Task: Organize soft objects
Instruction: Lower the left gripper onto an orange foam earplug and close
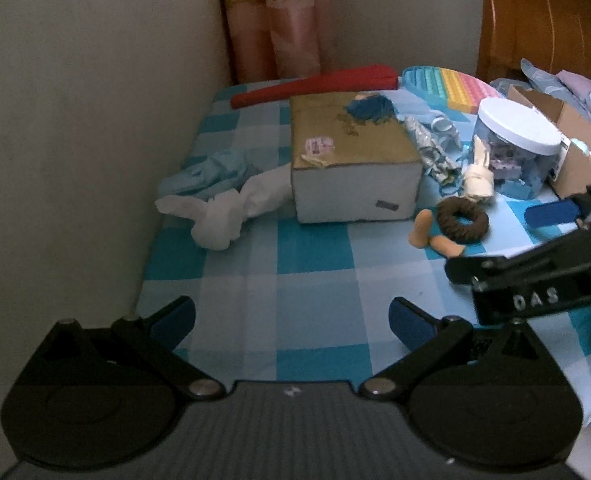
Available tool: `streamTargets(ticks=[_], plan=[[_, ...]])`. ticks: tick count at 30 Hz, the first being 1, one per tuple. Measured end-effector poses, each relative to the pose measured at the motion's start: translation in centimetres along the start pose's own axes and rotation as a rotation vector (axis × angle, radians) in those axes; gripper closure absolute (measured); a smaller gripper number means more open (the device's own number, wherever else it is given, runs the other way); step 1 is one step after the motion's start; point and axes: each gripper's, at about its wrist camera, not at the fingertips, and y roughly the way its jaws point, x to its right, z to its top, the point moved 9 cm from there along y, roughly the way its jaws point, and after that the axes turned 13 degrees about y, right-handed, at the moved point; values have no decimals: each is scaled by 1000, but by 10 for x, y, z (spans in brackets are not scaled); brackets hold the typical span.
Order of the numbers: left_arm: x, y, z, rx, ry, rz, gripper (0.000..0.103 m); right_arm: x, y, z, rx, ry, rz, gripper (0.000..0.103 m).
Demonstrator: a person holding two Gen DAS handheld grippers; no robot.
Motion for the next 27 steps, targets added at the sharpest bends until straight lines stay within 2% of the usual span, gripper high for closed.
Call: streamTargets(ticks=[14,27], plan=[[13,11,2,-8,29,-43,1,19,0,-4,0,56,-16,0],[37,15,14,12,69,-89,1,42,-22,-17,1,-55,-40,0]])
